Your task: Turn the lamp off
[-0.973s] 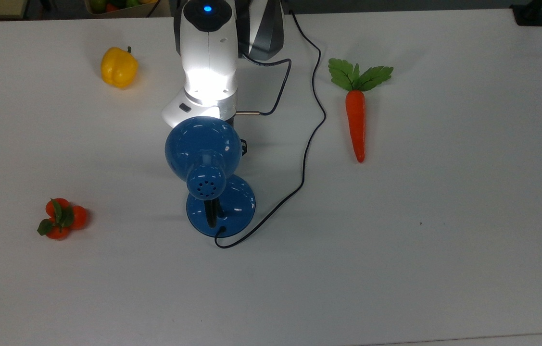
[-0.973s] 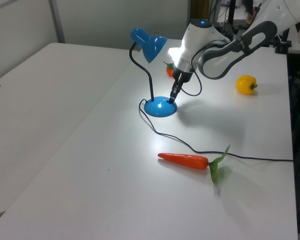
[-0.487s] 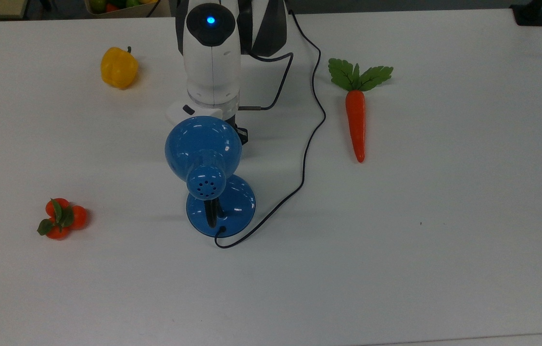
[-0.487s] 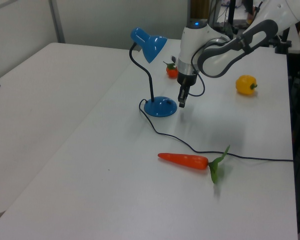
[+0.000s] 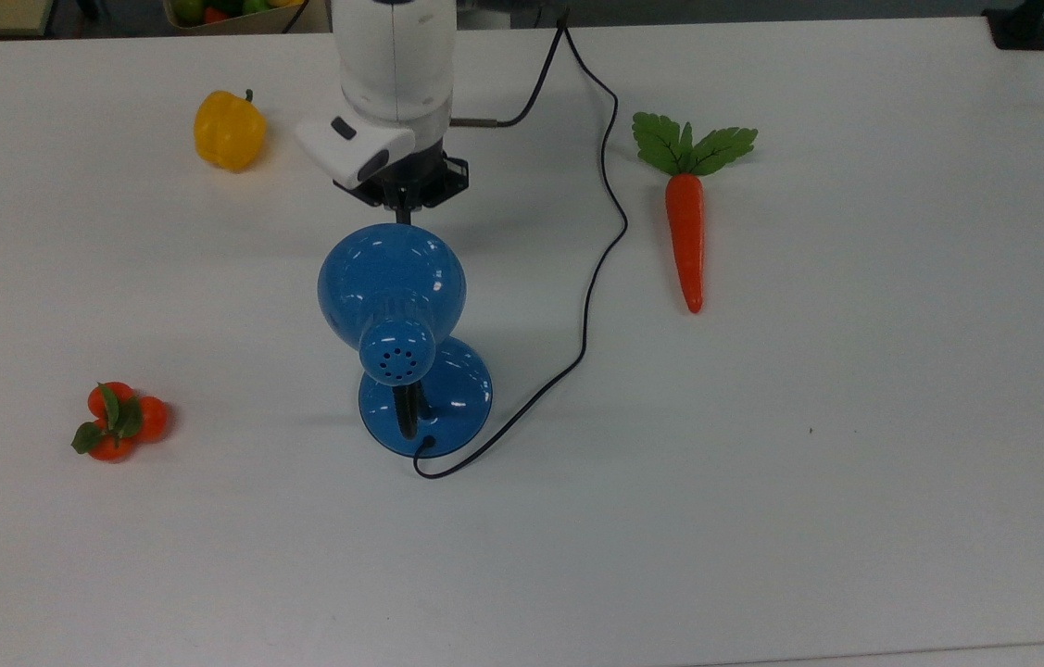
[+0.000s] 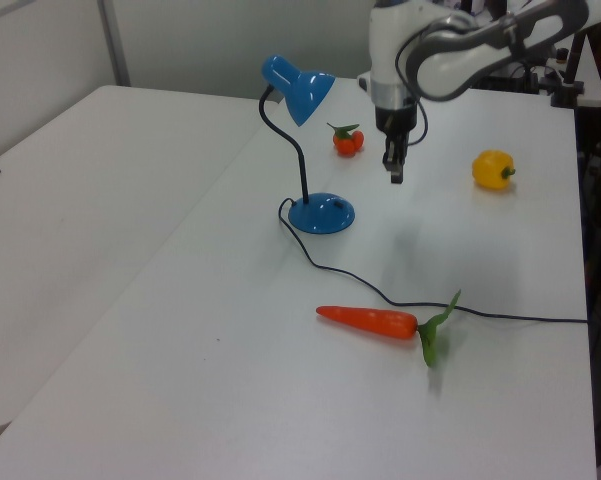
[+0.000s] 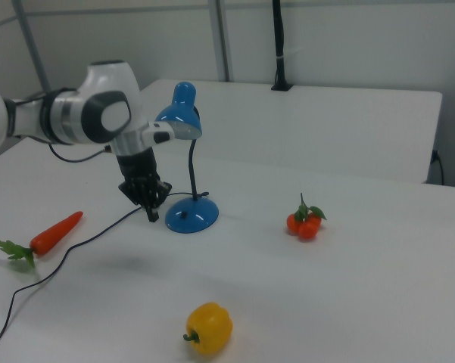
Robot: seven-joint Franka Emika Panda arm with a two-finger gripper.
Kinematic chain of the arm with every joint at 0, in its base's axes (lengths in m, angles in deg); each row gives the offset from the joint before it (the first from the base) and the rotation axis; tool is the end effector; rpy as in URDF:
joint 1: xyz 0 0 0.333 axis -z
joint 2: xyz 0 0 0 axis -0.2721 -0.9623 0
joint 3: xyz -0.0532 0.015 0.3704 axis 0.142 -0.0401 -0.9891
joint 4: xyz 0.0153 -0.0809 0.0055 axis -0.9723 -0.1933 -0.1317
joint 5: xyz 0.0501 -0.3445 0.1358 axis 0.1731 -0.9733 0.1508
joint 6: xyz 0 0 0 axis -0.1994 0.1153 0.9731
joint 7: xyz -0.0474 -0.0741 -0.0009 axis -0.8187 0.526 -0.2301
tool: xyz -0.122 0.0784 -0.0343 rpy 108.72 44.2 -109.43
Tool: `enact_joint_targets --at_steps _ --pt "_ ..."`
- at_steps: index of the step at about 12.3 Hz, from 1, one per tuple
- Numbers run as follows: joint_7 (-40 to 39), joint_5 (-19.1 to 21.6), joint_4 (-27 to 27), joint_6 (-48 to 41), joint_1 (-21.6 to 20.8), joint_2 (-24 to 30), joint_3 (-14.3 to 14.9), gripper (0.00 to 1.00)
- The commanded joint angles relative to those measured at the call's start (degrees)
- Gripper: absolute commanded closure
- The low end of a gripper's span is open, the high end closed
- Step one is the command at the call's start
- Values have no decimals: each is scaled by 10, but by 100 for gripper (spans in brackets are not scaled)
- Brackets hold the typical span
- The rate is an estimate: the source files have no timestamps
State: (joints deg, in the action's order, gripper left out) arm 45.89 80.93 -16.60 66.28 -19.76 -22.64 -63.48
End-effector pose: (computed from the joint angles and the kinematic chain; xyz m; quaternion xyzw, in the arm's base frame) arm 0.6149 0.0333 0.4384 0.9968 0.0539 -0.0245 0.0529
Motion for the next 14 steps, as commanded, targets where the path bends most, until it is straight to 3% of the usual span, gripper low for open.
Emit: enact_joint_targets --at_steps 1,9,14 --pt "9 -7 17 -80 -3 50 -2 100" --pt "5 -7 46 -154 -2 142 3 100" --pt "11 0 50 -176 -3 145 4 100"
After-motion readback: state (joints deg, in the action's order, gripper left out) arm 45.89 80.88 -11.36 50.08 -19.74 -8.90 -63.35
